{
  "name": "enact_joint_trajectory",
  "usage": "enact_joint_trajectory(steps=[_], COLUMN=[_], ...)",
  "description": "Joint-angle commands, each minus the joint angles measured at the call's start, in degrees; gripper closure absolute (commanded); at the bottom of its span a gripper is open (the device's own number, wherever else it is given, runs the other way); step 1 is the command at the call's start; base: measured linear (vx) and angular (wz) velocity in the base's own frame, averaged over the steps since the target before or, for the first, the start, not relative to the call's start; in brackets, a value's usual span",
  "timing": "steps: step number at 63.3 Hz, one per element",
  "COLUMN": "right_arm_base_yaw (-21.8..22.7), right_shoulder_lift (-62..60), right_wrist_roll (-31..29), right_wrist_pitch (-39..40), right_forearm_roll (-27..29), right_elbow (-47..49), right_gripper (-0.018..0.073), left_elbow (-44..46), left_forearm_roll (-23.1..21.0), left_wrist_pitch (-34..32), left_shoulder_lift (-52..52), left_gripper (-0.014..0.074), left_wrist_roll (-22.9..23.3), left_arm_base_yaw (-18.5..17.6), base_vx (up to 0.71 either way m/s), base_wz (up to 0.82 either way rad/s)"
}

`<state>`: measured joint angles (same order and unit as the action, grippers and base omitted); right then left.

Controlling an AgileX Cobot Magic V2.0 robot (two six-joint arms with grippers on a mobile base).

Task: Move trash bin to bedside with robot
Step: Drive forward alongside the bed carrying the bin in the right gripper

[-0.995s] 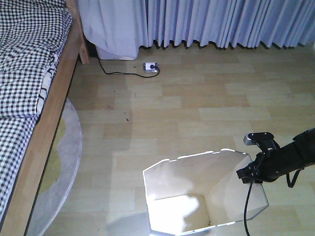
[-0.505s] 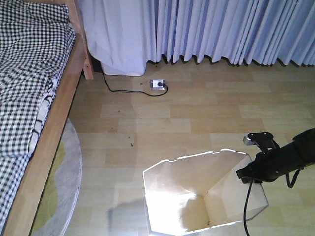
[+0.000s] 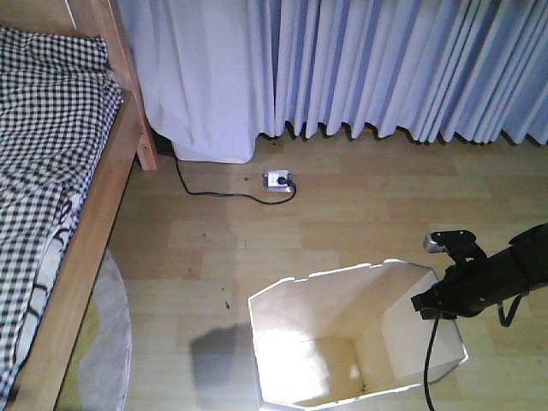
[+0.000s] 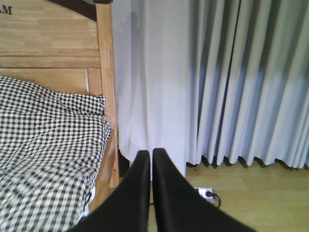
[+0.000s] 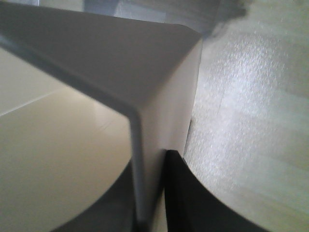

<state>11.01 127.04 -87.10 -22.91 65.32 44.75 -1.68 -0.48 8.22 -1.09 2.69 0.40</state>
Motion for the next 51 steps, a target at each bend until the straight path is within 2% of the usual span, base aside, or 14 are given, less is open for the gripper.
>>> enact_joint_trajectory(steps=[1, 51], right_arm_base_yaw=[0.26, 0.26], right_shoulder_lift=[-3.76, -3.76], right_wrist_roll=[0.41, 0.41], right_wrist_pitch=[-9.14, -9.14], right_forearm_roll=[2.22, 2.22], right_elbow=[0.53, 0.53], right_gripper=[0.0565, 0.0565], left_elbow=[-1.63, -1.63], left_forearm_roll=[-0.47, -0.47], left_wrist_pitch=[-4.17, -4.17], left_shoulder_lift=[-0.55, -0.55], left_gripper=[0.0602, 0.0602], left_wrist_roll=[0.53, 0.53], left_arm_base_yaw=[-0.18, -0.18], base_vx=[0.40, 0.38], base_wz=[0.03, 0.03])
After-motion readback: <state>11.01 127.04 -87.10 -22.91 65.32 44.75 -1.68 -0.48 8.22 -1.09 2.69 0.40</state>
